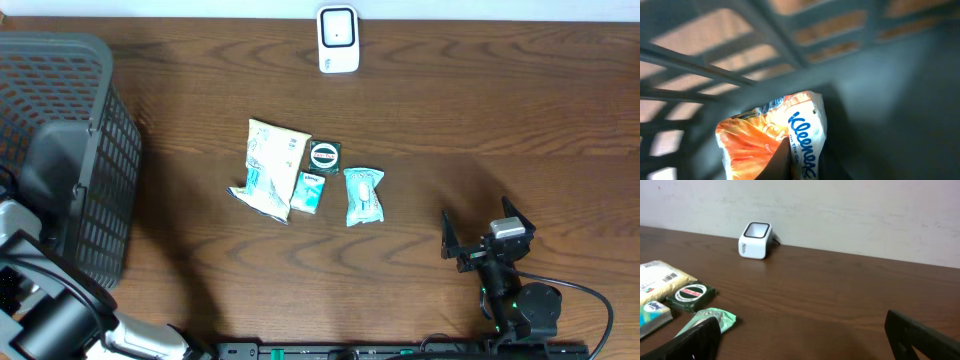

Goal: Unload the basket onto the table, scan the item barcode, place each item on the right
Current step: 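Reach the left gripper into the basket toward the orange Kleenex pack, then grasp the orange Kleenex pack with the left gripper and lift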

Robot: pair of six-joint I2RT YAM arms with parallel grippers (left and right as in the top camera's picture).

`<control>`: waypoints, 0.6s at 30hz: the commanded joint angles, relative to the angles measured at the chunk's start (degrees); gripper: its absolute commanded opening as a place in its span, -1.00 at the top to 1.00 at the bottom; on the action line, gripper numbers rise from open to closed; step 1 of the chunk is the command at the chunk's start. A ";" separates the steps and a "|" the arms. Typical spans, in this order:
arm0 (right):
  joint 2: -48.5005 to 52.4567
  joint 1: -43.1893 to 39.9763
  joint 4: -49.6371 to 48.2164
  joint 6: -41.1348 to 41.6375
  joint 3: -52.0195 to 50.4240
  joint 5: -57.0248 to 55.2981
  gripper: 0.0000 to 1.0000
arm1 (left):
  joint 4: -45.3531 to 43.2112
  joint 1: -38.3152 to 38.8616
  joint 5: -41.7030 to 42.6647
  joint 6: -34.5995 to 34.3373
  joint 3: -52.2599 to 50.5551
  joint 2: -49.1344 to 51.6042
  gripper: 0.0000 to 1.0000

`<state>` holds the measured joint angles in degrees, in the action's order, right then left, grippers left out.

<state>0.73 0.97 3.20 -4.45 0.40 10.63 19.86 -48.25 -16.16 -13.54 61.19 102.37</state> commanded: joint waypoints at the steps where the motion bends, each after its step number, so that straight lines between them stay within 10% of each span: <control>1: -0.09 -0.55 0.26 0.31 -0.09 0.00 -0.98 | 0.63 0.44 15.06 -3.50 -0.48 -5.99 0.85; 9: -0.09 -0.55 0.24 0.31 -0.09 0.00 -0.98 | -6.71 0.83 42.60 -16.63 -0.04 -28.55 0.86; 18: -0.09 -0.55 0.24 0.31 -0.09 0.00 -0.99 | -9.70 12.79 45.29 -18.32 -0.04 -47.12 0.85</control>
<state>0.73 0.97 3.20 -4.45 0.40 10.61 9.19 -40.86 25.43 -31.18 60.90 59.37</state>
